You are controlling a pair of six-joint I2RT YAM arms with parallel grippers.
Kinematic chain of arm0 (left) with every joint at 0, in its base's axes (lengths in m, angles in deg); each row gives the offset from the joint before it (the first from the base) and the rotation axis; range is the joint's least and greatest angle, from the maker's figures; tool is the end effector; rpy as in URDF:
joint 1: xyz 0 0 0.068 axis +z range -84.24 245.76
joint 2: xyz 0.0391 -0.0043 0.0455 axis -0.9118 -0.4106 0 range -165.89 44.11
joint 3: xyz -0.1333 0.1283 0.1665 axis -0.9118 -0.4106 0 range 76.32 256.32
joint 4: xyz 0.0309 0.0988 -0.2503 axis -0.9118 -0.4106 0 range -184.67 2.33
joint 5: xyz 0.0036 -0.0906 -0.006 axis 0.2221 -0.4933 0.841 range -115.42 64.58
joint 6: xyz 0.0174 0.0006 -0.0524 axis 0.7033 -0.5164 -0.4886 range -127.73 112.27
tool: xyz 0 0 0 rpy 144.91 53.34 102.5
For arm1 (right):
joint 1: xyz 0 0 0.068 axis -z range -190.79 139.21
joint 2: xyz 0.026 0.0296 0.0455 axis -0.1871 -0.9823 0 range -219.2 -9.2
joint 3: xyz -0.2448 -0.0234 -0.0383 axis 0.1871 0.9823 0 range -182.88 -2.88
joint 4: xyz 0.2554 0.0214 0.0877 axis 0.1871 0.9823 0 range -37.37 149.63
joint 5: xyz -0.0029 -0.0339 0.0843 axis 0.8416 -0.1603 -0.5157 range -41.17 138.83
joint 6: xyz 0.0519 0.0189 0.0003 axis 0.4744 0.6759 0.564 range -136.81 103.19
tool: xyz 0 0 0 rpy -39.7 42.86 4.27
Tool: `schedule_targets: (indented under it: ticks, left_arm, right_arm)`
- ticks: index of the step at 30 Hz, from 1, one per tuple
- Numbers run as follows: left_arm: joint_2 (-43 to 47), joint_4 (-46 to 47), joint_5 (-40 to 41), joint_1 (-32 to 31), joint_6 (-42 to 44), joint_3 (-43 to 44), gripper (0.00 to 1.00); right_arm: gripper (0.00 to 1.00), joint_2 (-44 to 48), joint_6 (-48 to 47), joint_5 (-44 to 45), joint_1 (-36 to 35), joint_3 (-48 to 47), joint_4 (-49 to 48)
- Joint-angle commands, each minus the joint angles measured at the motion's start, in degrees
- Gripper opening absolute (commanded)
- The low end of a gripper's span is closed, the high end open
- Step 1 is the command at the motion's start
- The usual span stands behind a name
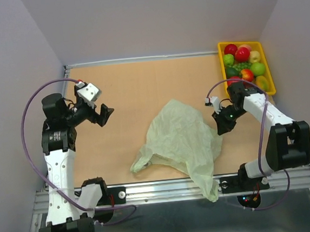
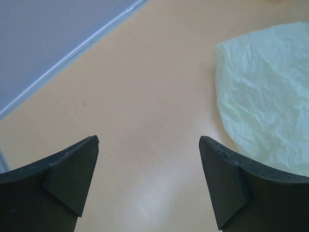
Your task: Place the fake fruits into the plastic bag and tie a complex knot
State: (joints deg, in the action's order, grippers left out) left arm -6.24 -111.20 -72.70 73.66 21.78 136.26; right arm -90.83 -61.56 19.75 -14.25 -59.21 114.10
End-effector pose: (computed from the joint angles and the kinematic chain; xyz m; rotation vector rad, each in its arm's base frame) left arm 0.2072 0.0008 0.3754 0.8634 1.5134 -0.2699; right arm 0.2458 0.0333 0.1887 -1.1778 2.5812 0.6605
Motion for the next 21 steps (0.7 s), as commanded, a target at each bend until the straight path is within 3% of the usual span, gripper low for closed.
schedule_targets:
  ticks: [1, 8, 11, 19, 21]
  left_arm:
    - [1.1, -4.7, 1.6, -5.5, 8.3, 0.2, 0.95]
    - [1.0, -9.3, 9.6, -21.4, 12.7, 0.4, 0.92]
    - [0.5, -10.1, 18.4, -30.7, 16.1, -0.3, 0.92]
    - [-3.7, -2.7, 38.0, -58.4, 21.4, -1.9, 0.94]
    - [-6.1, 0.2, 42.4, -61.9, 22.8, -2.6, 0.97]
  right_arm:
    - [0.00, -1.6, 4.2, -4.5, -0.1, -6.8, -7.0]
    - [0.00, -9.1, 9.3, -10.4, -0.4, -12.6, -12.1]
    - [0.00, -13.0, 10.8, -11.3, -0.8, -14.9, -13.7]
    - [0.01, -19.7, 12.6, -12.1, -2.1, -19.8, -15.1]
    - [0.01, -20.6, 12.6, -12.1, -2.5, -20.2, -15.2]
